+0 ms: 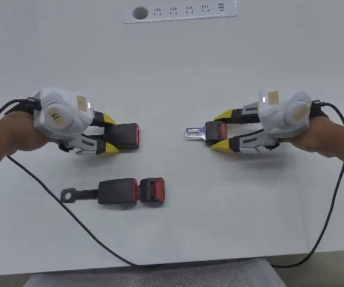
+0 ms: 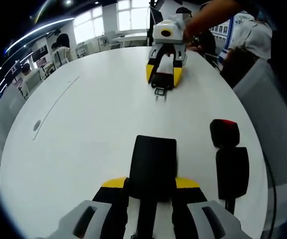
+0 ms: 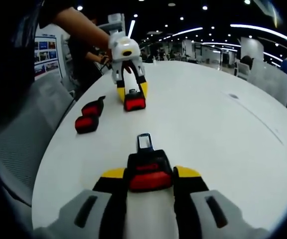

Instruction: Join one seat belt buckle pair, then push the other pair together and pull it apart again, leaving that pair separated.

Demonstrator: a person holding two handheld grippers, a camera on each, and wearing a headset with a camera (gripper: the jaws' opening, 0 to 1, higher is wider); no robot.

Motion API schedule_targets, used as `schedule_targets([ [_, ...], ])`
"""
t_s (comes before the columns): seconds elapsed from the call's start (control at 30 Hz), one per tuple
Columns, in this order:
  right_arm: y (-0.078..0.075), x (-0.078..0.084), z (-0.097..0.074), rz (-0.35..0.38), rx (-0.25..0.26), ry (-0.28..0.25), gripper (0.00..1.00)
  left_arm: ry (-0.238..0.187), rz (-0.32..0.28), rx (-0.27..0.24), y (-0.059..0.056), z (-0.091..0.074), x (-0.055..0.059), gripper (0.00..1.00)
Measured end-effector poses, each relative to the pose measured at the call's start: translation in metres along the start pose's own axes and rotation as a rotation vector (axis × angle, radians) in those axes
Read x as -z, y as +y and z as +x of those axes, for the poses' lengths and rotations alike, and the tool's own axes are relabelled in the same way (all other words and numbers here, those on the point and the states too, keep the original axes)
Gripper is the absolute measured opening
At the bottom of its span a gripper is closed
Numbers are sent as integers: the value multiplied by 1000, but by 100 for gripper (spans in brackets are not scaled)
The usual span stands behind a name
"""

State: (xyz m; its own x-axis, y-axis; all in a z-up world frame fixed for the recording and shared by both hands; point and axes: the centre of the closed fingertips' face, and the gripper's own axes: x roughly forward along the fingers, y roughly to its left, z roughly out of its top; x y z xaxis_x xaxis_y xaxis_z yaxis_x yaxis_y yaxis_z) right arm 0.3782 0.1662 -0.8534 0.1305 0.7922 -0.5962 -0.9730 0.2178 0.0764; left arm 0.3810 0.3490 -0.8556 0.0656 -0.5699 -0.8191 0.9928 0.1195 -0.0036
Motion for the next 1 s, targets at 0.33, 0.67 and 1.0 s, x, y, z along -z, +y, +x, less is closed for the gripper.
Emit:
schedule_targets([
  [0.33, 2, -11, 16, -16, -19, -12, 37, 15, 6, 4, 1, 1, -1, 35],
  [0.67, 8, -28, 37, -32, -41, -34, 37, 16, 1, 4, 1, 0, 0, 35],
  [1.0, 12, -39, 54, -33, -51, -41, 37, 24, 1, 5, 2, 1, -1, 35],
])
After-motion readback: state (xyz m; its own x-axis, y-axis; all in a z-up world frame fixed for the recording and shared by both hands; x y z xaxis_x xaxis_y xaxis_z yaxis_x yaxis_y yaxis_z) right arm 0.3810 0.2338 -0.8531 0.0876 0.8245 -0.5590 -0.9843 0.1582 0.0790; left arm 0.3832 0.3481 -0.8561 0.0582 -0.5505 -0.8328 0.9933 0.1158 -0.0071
